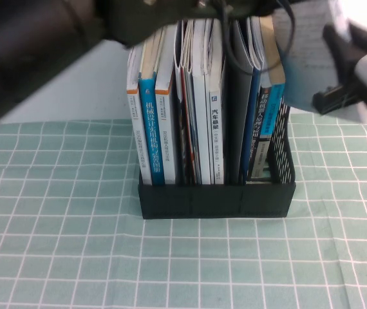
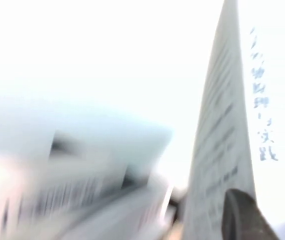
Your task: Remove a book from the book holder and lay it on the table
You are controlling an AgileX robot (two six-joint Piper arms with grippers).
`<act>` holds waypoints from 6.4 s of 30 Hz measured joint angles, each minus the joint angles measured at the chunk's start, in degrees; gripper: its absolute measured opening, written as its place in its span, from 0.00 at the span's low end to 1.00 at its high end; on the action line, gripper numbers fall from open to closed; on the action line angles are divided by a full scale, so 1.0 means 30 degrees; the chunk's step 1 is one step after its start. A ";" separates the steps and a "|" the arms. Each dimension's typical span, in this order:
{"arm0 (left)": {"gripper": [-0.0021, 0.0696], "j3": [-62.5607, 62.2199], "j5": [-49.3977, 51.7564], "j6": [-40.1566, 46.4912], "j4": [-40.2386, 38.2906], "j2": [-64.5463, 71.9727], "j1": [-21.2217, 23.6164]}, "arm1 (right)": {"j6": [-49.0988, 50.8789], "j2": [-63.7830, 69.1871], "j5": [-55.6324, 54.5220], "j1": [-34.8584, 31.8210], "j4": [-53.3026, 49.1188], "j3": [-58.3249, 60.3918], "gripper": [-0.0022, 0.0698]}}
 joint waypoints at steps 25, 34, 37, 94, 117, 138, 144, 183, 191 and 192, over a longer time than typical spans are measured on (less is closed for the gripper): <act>0.03 0.3341 1.1088 0.1612 0.4107 -1.0494 0.0000 | 0.9135 -1.0805 0.5078 -0.0026 -2.2133 0.0075 0.19; 0.03 1.2368 0.6472 -0.2874 0.2982 -1.6076 0.0000 | 1.0279 -0.8991 0.4560 0.0236 -2.4177 0.0163 0.19; 0.03 1.4538 0.4473 -0.4319 0.2240 -1.8101 0.0000 | 1.0824 -0.8323 0.4560 0.0811 -2.4988 0.0163 0.19; 0.03 1.7583 0.0408 -0.4979 0.0465 -2.1010 0.0000 | 1.6461 0.3446 0.8113 0.5345 -2.8833 -0.0026 0.46; 0.03 1.7583 0.0907 -0.4692 0.0638 -2.1010 0.0000 | 2.2685 0.2381 0.5741 0.5311 -3.1717 -0.1313 0.25; 0.03 1.7583 0.5385 -0.5889 1.0093 -2.1010 0.0000 | 1.8557 -0.7517 2.5883 0.5276 -2.9538 -0.7238 0.03; 0.03 1.7681 0.5619 -0.6198 1.1099 -2.1010 0.0000 | 0.9721 -0.8338 3.5471 0.5205 -2.0550 -0.7199 0.03; 0.03 2.7433 -0.7252 -1.0575 1.1146 -2.5397 0.0000 | 0.1284 -2.8173 2.9812 0.5133 0.2164 0.9581 0.03; 0.03 2.7433 -0.7252 -1.0449 1.1146 -2.5397 0.0000 | 0.1310 -2.8173 3.0185 0.5133 0.2456 0.9581 0.03; 0.03 2.7433 -0.7252 -1.0449 1.1103 -2.5397 0.0000 | 0.1310 -2.8173 3.0185 0.5133 0.2456 0.9581 0.03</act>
